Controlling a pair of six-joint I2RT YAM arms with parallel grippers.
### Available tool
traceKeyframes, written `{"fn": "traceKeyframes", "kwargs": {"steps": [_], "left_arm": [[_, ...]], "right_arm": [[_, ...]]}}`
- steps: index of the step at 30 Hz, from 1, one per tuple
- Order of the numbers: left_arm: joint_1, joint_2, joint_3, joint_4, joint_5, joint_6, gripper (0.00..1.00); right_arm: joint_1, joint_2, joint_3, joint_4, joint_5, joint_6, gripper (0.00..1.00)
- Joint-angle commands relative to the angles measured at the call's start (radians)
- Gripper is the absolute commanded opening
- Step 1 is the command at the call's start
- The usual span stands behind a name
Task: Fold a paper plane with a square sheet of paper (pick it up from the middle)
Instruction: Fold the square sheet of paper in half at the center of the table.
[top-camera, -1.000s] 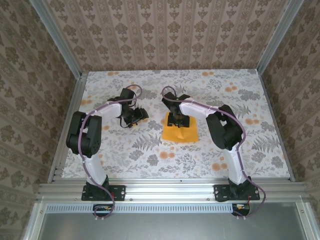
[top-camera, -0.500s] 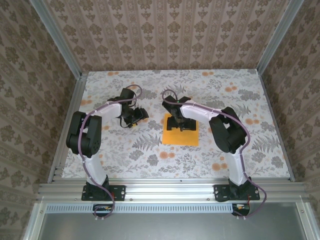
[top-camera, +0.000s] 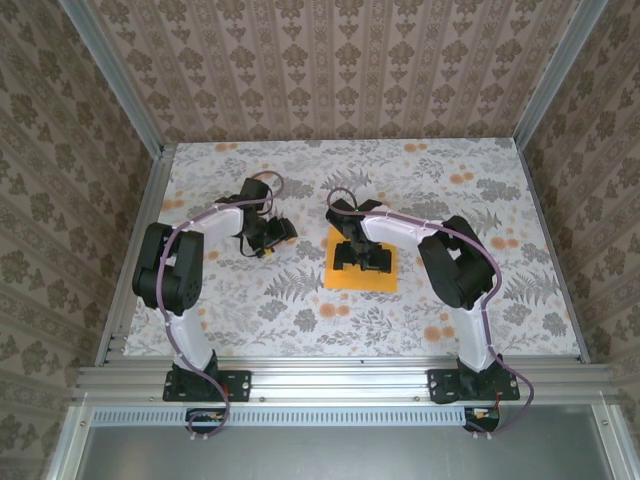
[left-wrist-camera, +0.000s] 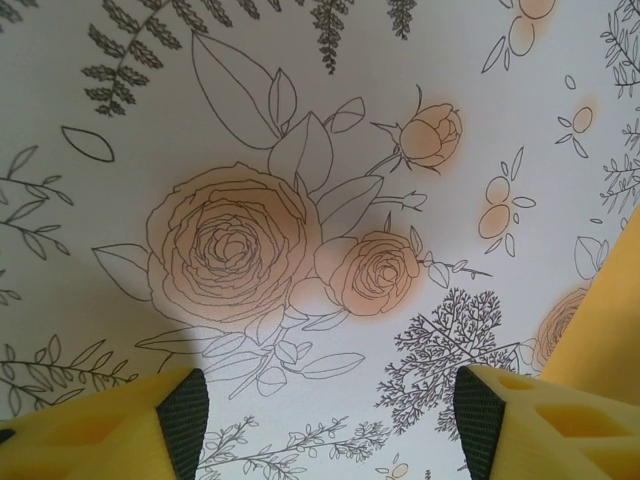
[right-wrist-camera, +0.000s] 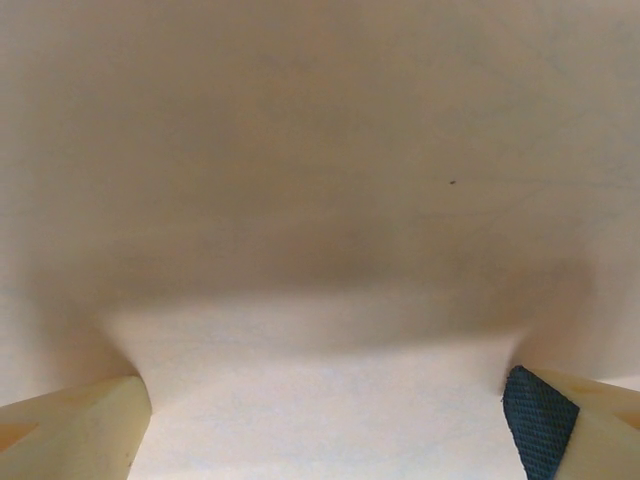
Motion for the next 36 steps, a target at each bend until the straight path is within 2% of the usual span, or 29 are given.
{"fn": "traceKeyframes", "kwargs": {"steps": [1, 9, 16, 19, 22, 27, 36], "left_arm": [[0.004, -0.035, -0.012, -0.018, -0.011, -0.019, 0.69], [0.004, -0.034, -0.007, -0.021, -0.008, -0.018, 0.69], [0.004, -0.035, -0.008, -0.019, -0.001, -0.021, 0.69], [0.004, -0.039, -0.009, -0.014, 0.008, -0.025, 0.69], [0.004, -0.044, -0.011, -0.002, 0.017, -0.033, 0.69], [0.004, -0.063, -0.044, 0.059, 0.050, -0.061, 0.69], [0.007, -0.149, -0.146, 0.247, 0.121, -0.114, 0.69]], "right_arm": [[0.002, 0.073, -0.039, -0.005, -0.031, 0.016, 0.90], [0.002, 0.051, -0.067, 0.034, -0.031, 0.009, 0.72], [0.001, -0.005, -0.091, 0.113, -0.041, -0.019, 0.66], [0.001, -0.065, -0.114, 0.185, -0.075, -0.053, 0.59], [-0.001, -0.112, -0.122, 0.255, -0.163, -0.107, 0.51], [-0.010, -0.190, -0.161, 0.384, -0.308, -0.136, 0.31], [-0.076, -0.302, -0.351, 0.750, -0.646, -0.031, 0.28]]}}
